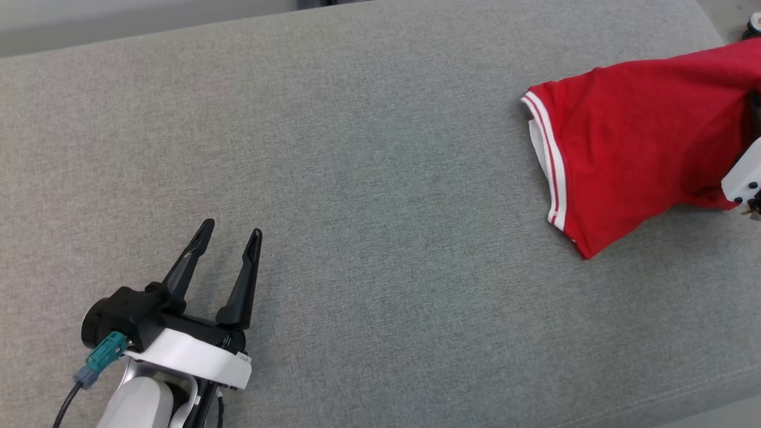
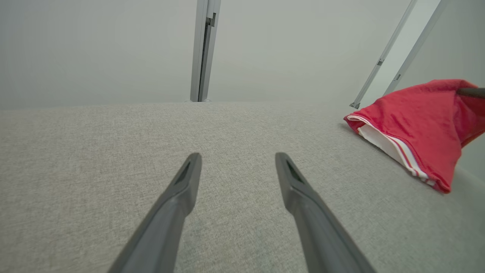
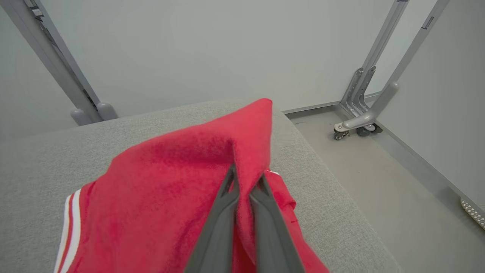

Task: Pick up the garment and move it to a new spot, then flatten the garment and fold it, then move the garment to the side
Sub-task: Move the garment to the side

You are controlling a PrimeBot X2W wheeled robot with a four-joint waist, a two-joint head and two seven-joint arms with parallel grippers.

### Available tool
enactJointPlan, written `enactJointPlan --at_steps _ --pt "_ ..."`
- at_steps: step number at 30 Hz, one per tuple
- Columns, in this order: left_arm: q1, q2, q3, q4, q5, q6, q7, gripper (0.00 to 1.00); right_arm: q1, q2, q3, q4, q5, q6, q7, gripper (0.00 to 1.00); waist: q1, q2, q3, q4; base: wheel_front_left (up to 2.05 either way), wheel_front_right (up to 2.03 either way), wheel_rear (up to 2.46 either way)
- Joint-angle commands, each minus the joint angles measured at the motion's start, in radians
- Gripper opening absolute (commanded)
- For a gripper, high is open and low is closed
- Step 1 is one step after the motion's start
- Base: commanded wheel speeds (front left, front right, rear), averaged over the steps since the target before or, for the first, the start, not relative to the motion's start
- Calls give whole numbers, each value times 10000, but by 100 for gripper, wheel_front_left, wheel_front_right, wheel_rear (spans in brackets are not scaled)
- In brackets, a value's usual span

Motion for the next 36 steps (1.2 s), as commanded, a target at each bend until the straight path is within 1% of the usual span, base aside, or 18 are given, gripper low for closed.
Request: enactJointPlan --at_steps 1,2,3,4,7,10,14,17,22,26,33,36 --pt "-163 82 -1 -29 -60 -34 33 100 -201 85 -163 225 -309 2 -184 11 0 -1 82 61 0 0 0" --pt "-204 102 -11 -39 -62 -36 35 100 -261 194 -313 427 -545 2 -322 34 0 -1 114 86 0 0 0" --pt "-242 115 -22 -46 -63 -39 30 100 -331 295 -466 627 -714 2 -497 70 0 -1 141 114 0 0 0" --pt "-271 122 -37 -44 -71 -36 39 100 -381 334 -674 841 -963 2 -681 100 0 -1 160 144 0 0 0" --pt "-272 110 -97 11 -117 -46 37 100 -513 374 -1297 1430 -1907 1 -1219 100 0 -1 150 242 0 0 0" --pt "-222 89 -110 72 -169 -53 -4 100 -615 532 -2007 1742 -2937 1 -1678 100 0 -1 35 296 0 0 0" --pt "-97 10 -115 199 -209 9 -74 100 -681 841 -2710 1668 -4052 1 -2071 100 0 -1 -289 297 0 0 0" --pt "-17 -98 -87 295 -237 68 -129 100 -694 1154 -2773 1421 -4310 1 -2402 100 0 -1 -640 276 0 0 0" --pt "243 -190 158 401 -311 290 -209 100 -344 1587 -2108 669 -3847 0 -2917 100 0 -1 -1365 263 0 0 0" --pt "428 -173 503 392 -363 490 -253 100 234 1639 -1220 -339 -3189 0 -3120 100 0 -1 -1891 307 0 0 0" --pt "898 -160 1210 209 -464 768 -275 100 2036 1635 410 -2525 -1651 2 -2949 100 0 -1 -2617 563 0 0 0" --pt "1182 -265 1473 -34 -393 863 -281 100 2932 1599 852 -3341 -1178 0 -2829 100 0 -1 -2864 701 0 0 0"
